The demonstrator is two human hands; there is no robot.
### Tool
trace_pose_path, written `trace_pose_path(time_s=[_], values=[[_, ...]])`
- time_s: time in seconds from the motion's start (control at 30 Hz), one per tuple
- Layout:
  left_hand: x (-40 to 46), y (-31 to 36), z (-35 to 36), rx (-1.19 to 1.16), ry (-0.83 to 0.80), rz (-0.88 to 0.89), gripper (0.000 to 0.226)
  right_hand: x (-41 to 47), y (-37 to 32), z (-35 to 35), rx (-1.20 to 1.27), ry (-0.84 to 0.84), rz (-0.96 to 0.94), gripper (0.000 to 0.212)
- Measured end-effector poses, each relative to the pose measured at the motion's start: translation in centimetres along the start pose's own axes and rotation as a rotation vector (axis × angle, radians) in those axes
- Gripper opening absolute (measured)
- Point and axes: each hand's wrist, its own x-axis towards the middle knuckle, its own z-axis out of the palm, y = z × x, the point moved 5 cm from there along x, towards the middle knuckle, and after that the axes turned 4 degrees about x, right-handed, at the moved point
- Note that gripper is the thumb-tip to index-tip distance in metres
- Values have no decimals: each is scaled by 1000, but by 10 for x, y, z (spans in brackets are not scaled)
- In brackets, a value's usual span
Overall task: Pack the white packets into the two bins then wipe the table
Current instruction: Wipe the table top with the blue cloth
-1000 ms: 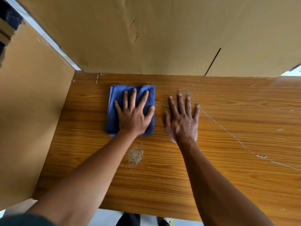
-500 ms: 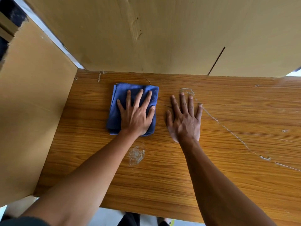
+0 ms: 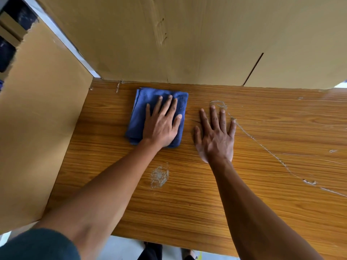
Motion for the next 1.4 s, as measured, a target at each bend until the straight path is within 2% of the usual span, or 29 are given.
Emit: trace_pose_path(time_s=[0.23,0.47,0.7,0.93,1.23,1.4], values=[[48,-14,-4,-19,-104,-123,80,0,1,-1,-8,-13,2,66],[-32,-7,5,-26,-95,-74,68,1,1,0,-9,-3,-1,66],[54,-34,-2,-45,-113,-194,66,1,1,1,-13,10,-4,65],[-21,-20,5,-71,-82,-217,70,1,1,1,-13,5,-3,65],[47,-42,-1,-72,-143,-280,66,0,1,1,-18,14,-5,65],[-12,-28,0,-45,-129,-220,65,0,0,0,-16,12,-7,65]])
